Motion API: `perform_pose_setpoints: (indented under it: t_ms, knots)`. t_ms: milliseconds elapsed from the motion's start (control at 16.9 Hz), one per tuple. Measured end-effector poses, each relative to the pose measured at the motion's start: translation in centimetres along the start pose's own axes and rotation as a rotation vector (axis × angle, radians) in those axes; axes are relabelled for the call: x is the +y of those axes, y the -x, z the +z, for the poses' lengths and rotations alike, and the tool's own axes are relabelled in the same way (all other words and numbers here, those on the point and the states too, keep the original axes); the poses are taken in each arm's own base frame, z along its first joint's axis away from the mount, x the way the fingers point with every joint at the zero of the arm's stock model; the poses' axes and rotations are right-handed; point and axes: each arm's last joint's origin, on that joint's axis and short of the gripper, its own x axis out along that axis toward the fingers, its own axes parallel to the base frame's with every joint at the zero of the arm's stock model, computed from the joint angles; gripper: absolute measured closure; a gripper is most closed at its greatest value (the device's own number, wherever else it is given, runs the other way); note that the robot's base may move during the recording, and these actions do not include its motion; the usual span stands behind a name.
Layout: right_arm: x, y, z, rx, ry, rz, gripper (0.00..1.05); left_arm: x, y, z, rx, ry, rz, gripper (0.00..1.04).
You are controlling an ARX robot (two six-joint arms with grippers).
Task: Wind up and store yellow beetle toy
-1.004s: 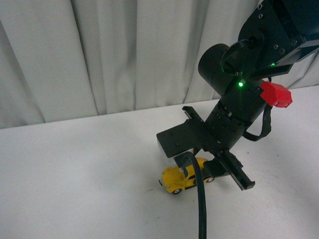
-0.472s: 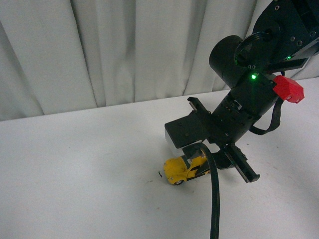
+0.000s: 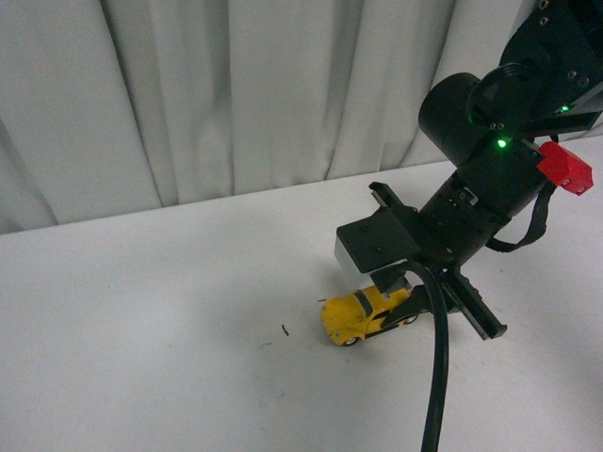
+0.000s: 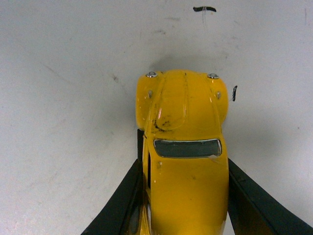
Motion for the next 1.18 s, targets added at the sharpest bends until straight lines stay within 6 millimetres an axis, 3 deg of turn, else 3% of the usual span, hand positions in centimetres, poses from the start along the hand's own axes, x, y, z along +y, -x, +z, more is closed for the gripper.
perform_pose_setpoints:
  t_ms: [649, 1181]
  knots:
    - [3.4, 3.5, -6.4, 0.009, -0.207, -0.029, 0.64, 0.0, 0.0, 0.0, 0.0, 0.0, 0.0, 0.07]
    - [7.0, 5.7, -9.7, 0.024, -0.355, -0.034, 0.64, 0.0, 0.0, 0.0, 0.0, 0.0, 0.0, 0.07]
